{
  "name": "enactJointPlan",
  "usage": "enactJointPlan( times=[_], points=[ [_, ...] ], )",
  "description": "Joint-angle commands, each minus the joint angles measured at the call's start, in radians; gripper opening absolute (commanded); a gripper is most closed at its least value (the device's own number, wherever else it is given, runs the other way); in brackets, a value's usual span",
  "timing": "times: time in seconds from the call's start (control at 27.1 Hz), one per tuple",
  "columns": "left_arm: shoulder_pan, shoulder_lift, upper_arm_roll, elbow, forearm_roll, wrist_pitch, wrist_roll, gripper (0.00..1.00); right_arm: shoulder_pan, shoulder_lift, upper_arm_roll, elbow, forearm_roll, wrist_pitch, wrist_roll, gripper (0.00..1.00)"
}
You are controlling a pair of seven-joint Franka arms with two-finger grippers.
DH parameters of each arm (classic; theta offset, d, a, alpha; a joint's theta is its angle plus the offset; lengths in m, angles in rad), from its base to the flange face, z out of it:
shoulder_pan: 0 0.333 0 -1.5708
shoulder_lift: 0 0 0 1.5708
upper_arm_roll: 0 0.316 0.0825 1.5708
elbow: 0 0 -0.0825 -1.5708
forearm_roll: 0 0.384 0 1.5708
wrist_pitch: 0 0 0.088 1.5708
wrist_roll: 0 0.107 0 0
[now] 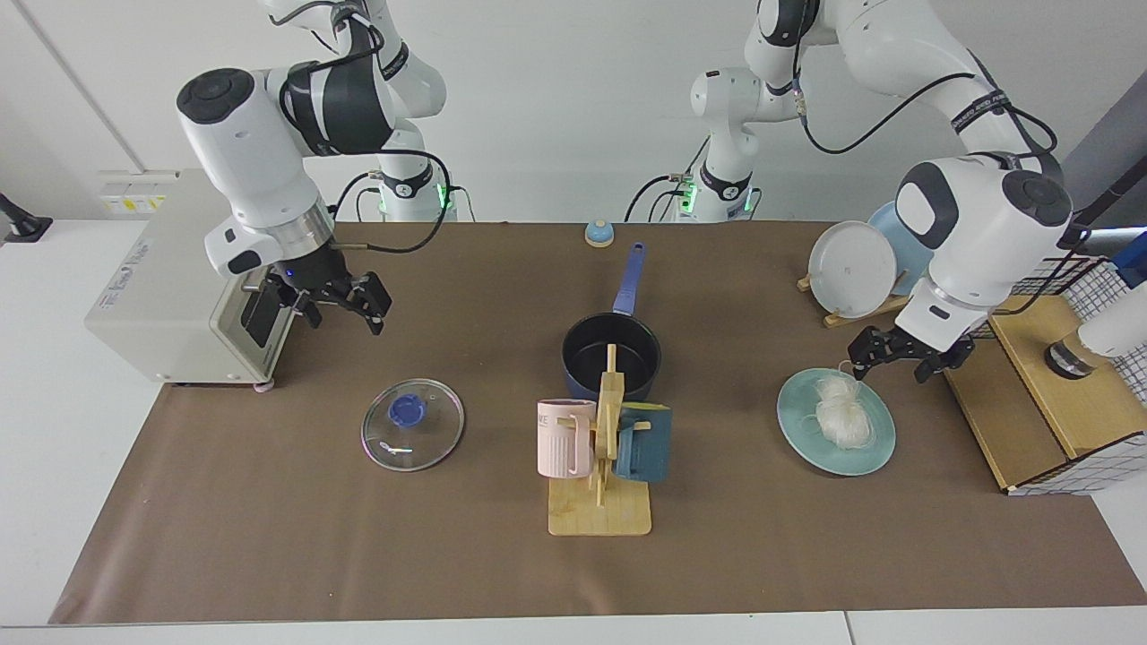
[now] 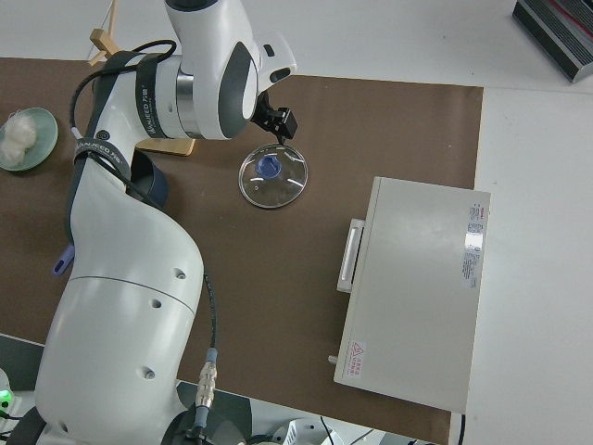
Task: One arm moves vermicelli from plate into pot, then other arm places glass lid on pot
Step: 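Reach the left gripper to the vermicelli while the right gripper reaches the lid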
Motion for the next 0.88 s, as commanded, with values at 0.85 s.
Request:
enactJointPlan(
  times=[0.85],
  points=[
    [-0.008, 0.047, -0.012, -0.247, 0.039, 0.346, -0.043, 1.00, 0.063, 0.250, 0.002, -0.059, -0.067, 0.278, -0.082, 1.00]
  ],
)
